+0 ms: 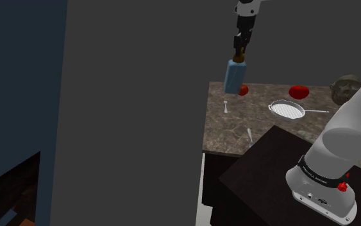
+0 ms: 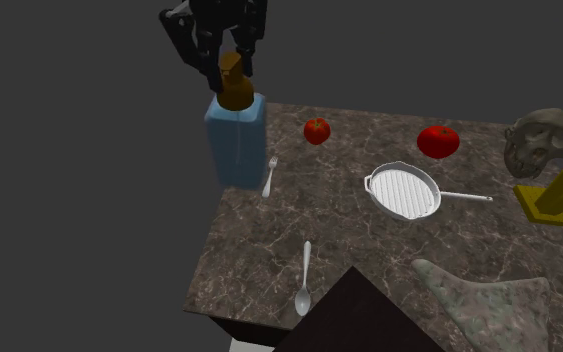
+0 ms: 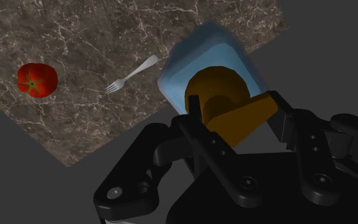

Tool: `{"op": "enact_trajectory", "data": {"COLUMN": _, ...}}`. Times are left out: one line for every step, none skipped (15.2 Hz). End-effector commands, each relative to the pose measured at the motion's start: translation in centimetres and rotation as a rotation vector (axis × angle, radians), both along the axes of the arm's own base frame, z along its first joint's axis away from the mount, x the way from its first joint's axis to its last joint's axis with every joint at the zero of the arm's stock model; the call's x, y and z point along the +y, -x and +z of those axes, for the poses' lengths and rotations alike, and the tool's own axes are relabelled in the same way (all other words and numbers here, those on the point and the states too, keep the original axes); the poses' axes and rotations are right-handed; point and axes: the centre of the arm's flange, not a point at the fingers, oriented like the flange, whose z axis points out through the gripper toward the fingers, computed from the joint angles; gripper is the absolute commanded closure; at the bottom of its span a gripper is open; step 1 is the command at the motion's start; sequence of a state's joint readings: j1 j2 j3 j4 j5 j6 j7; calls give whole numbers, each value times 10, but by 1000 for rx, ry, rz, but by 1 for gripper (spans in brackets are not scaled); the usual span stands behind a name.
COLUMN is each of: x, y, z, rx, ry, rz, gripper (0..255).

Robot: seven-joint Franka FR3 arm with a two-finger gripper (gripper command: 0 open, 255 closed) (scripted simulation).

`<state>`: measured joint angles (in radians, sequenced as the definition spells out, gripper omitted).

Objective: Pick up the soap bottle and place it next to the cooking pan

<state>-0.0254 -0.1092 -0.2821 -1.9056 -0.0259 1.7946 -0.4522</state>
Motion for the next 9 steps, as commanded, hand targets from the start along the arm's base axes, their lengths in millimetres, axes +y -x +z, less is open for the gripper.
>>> {"op": "enact_trajectory", "data": {"x": 1, "y": -1, "z": 10, "rx": 0, "ry": 0, "rz": 0, "gripper": 255}}
{"op": "enact_trajectory", "data": {"x": 1, "y": -1, "z": 15, "rx": 0, "ry": 0, "rz": 0, "gripper": 255}}
{"op": "enact_trajectory", "data": {"x": 1, "y": -1, "z": 20, "rx": 0, "ry": 0, "rz": 0, "gripper": 255}}
{"op": "enact_trajectory", "data": {"x": -11, "y": 0, "z": 13, "rx": 0, "ry": 0, "rz": 0, "gripper": 255}}
{"op": "enact_trajectory", "data": {"x": -22, "y": 0, "z": 7, "rx": 0, "ry": 0, "rz": 0, "gripper": 255}}
{"op": "enact_trajectory", "data": {"x": -34, "y": 0, "z": 1, "rx": 0, "ry": 0, "rz": 0, "gripper": 255}}
{"op": "enact_trajectory", "data": {"x": -45, "y": 1, "z": -6, "rx": 0, "ry": 0, "rz": 0, "gripper": 255}}
{"op": "enact_trajectory", "data": {"x": -57, "y": 1, "z": -12, "rx": 0, "ry": 0, "rz": 0, "gripper": 255}}
{"op": "enact_trajectory", "data": {"x": -68, "y": 2, "z": -18, "rx": 0, "ry": 0, "rz": 0, "gripper": 255}}
